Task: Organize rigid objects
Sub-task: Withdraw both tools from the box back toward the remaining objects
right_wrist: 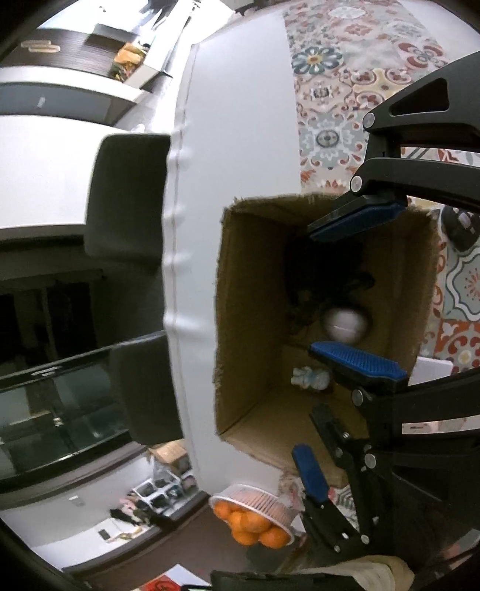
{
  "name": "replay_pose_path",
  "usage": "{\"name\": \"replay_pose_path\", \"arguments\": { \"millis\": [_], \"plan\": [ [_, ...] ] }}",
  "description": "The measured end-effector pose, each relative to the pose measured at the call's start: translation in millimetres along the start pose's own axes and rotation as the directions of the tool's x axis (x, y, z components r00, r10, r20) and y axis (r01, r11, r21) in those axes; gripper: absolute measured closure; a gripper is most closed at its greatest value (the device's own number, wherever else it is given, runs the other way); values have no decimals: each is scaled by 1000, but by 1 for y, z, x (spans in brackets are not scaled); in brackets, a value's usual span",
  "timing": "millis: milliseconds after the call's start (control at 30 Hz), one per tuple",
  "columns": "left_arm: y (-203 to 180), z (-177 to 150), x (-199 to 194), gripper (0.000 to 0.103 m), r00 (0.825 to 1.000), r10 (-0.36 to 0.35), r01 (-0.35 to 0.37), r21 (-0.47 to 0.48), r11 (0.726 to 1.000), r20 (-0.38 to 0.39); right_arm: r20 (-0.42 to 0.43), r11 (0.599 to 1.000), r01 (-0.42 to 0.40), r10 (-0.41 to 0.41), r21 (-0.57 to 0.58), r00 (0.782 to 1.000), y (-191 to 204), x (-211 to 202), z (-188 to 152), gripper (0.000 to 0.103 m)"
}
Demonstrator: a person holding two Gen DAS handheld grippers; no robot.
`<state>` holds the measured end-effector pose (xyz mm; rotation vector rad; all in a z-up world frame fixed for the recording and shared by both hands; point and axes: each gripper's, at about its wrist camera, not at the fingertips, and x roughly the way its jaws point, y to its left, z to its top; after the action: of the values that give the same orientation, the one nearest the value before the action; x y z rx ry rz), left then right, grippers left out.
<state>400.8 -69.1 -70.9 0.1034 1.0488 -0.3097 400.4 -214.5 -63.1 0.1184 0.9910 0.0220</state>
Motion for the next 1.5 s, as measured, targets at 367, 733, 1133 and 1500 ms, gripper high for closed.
{"name": "replay_pose_path", "arguments": {
  "millis": [367, 733, 1133, 1500],
  "plan": [
    [1, -21, -60, 46, 989, 69, -71, 10, 997, 128, 155, 998, 64, -66, 15, 986, 11, -56, -14, 43],
    [13, -53, -114, 39, 976, 97, -92, -31, 995, 197, 250, 998, 54, -57, 17, 967, 32, -102, -41, 38],
    [14, -108, -159, 22, 924, 236, -211, -115, 971, 302, 308, 998, 49, -34, -42, 951, 52, -135, -86, 30],
    [9, -156, -175, 14, 895, 324, -270, -205, 941, 308, 274, 996, 9, 16, -91, 962, 49, -138, -120, 27]
  ]
}}
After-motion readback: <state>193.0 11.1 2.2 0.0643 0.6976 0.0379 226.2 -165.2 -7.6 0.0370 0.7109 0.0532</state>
